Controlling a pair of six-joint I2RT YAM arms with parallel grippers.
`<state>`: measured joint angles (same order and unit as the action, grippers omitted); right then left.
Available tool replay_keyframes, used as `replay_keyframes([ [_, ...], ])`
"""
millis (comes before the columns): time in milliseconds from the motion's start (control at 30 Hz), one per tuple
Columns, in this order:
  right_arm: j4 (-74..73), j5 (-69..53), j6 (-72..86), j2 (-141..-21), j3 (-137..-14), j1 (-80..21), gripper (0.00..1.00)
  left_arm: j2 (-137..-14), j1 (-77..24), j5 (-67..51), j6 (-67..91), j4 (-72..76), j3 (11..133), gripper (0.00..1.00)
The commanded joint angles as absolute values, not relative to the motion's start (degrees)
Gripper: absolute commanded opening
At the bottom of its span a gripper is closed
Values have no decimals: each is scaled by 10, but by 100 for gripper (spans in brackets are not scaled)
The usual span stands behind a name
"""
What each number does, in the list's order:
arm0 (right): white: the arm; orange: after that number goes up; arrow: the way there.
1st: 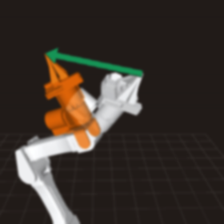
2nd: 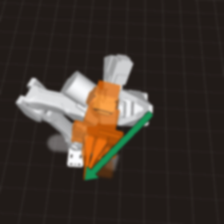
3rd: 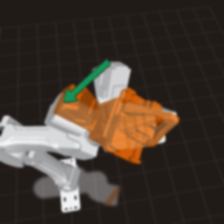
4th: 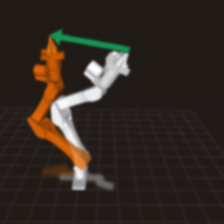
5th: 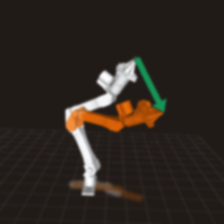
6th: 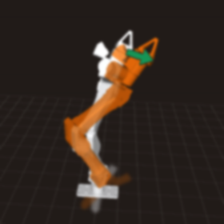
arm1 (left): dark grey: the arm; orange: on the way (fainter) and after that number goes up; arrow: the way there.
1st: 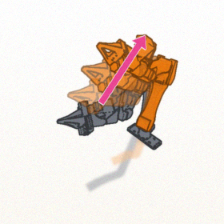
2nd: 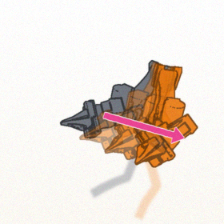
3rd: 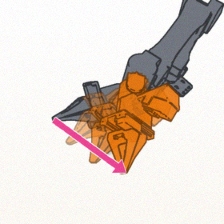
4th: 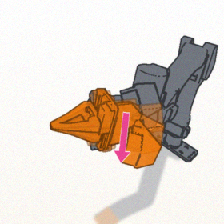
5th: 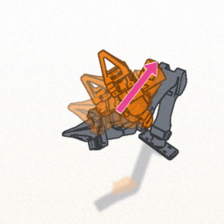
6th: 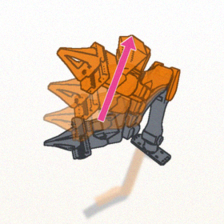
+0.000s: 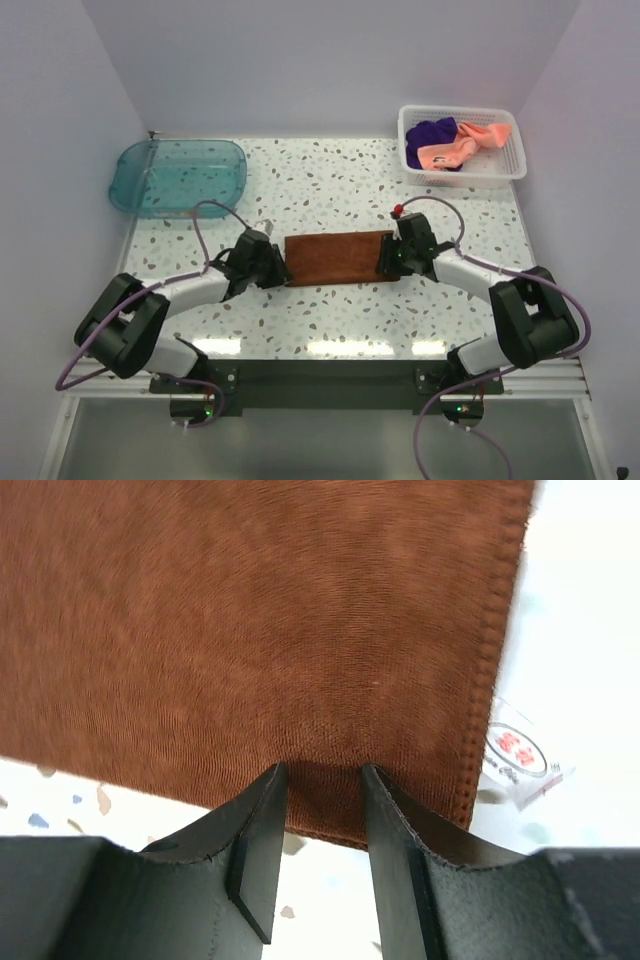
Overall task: Fold and stack the towels
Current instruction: Neatly place the folded towel into the bin
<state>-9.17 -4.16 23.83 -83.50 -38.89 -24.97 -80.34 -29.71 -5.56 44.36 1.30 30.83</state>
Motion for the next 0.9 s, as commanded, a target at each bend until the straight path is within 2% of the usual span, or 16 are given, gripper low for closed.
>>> replay_keyframes([
  [0, -115, -10, 234, -844, -381, -208, 41, -817, -337, -56, 475, 12, 301, 28],
  [133, -139, -5, 215, -833, -414, -208, 42, -775, -353, -51, 504, 1, 310, 35],
  [233, -163, -4, 185, -805, -442, -225, 47, -718, -351, -16, 502, -49, 322, 48],
  [300, -188, 9, 171, -794, -473, -257, 53, -690, -343, -8, 488, -61, 331, 57],
  [433, -197, 15, 164, -795, -518, -339, 62, -679, -271, -25, 433, -90, 352, 66],
  [467, -199, 18, 163, -802, -537, -357, 67, -680, -251, -47, 423, -94, 353, 71],
  [567, -213, 44, 158, -835, -588, -427, 71, -685, -178, -66, 373, -121, 366, 83],
  [733, -257, 75, 131, -940, -686, -519, 71, -676, -83, -70, 294, -175, 394, 100],
  [867, -303, 87, 125, -1018, -777, -557, 69, -665, -33, -49, 255, -204, 401, 100],
])
